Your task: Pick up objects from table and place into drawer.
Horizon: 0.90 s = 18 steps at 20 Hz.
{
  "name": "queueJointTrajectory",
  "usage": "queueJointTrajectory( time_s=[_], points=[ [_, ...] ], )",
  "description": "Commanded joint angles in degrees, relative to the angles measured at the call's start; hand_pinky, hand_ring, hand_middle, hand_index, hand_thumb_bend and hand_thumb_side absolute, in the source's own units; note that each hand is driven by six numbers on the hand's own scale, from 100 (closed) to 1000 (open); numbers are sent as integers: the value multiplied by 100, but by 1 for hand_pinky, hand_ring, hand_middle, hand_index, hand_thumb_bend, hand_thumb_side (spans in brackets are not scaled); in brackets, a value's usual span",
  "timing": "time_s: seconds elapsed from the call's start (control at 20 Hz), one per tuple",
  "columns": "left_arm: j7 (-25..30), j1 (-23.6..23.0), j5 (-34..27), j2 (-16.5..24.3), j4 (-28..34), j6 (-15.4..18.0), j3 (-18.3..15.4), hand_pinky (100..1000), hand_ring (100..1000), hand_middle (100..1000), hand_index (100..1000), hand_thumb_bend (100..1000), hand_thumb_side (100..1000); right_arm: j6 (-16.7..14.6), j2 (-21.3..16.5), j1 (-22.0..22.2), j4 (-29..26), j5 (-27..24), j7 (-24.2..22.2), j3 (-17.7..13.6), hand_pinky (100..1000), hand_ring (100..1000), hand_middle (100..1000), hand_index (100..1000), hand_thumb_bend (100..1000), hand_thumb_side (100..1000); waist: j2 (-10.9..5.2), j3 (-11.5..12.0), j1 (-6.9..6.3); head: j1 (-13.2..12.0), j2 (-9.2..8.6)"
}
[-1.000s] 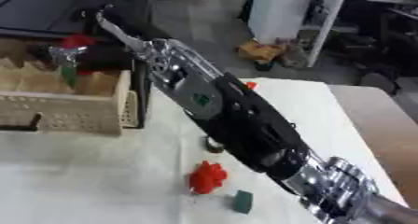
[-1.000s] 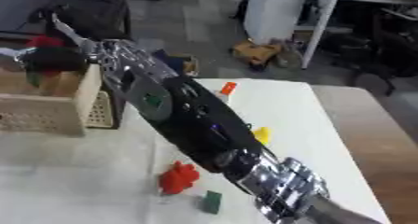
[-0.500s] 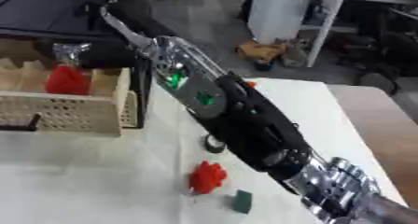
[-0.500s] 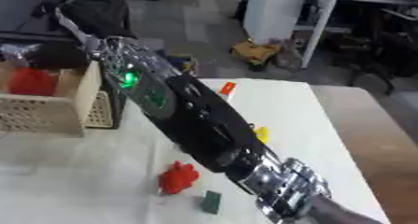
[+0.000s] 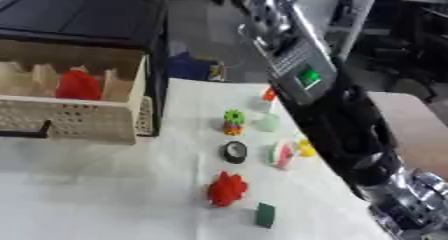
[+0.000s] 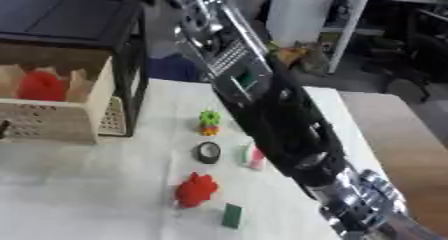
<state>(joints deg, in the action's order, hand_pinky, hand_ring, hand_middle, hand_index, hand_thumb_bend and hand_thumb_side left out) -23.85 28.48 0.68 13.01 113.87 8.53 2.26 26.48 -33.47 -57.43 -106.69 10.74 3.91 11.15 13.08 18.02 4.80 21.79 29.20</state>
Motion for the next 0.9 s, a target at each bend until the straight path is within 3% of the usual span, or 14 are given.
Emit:
queueJointTrajectory(
  time_s=[0.05,0.2,0.45,0.7,0.9],
  points=[
    [-16,26,57,98,72,-13,-49,560,532,588,745,100,1000,109,-526,156,-632,-661,576,-370,661,727,631,783,100,908,-127,-54,-69,-156,50],
    [-5,1,82,104,72,-20,-47,560,532,588,746,100,1000,-101,-799,473,-772,-1138,1044,-605,656,722,634,785,100,906,-139,-136,-117,-271,70],
    [25,-38,136,114,72,-38,-52,560,532,590,749,100,1000,-734,-1105,1176,-790,-1628,1608,-953,653,721,651,803,100,907,-148,-296,-196,-430,83],
    [32,-64,178,110,72,-44,-65,560,533,591,752,100,1000,-1423,-1297,1929,-790,-1844,1987,-1214,651,725,670,819,100,929,-139,-468,-285,-543,84],
    [41,-92,208,104,72,-44,-76,560,534,592,757,100,1000,-1893,-1344,2505,-790,-1874,2352,-1432,650,735,689,832,100,1000,-132,-622,-361,-603,116]
  ],
)
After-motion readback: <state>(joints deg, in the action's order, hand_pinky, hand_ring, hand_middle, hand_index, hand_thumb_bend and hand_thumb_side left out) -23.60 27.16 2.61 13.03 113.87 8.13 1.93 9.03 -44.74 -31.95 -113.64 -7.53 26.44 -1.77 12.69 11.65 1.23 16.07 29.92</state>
